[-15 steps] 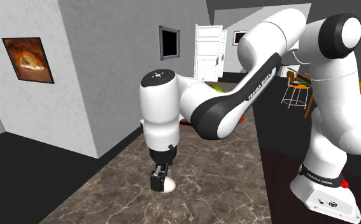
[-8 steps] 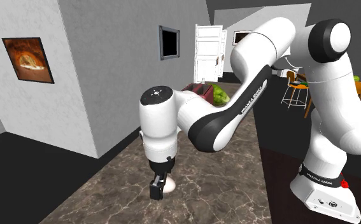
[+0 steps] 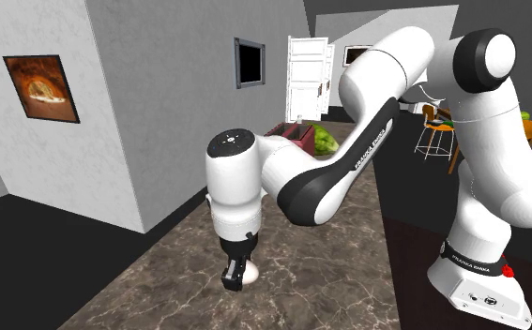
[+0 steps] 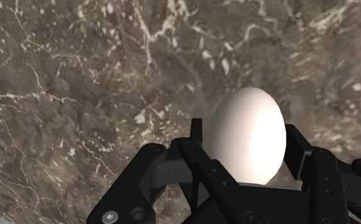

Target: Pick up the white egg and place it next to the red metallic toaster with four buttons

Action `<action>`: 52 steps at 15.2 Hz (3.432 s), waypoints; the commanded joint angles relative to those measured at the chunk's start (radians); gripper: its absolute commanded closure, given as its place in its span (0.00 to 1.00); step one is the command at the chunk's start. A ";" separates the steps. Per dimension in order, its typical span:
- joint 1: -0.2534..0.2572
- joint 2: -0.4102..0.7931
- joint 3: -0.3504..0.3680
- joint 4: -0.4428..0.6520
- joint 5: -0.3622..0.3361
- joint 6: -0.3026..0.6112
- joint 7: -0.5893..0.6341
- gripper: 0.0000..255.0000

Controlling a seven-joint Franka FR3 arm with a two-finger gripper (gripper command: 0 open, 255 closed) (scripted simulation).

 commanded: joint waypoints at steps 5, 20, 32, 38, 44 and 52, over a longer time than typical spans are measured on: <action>0.000 0.000 0.000 0.000 0.000 0.000 0.000 1.00; -0.019 -0.072 0.032 0.053 0.064 -0.104 -0.056 1.00; -0.026 -0.127 0.054 0.145 0.116 -0.232 -0.109 1.00; -0.024 -0.143 0.061 0.205 0.133 -0.301 -0.131 1.00; -0.016 -0.150 0.066 0.277 0.143 -0.376 -0.151 1.00; 0.003 -0.144 0.069 0.394 0.143 -0.483 -0.172 1.00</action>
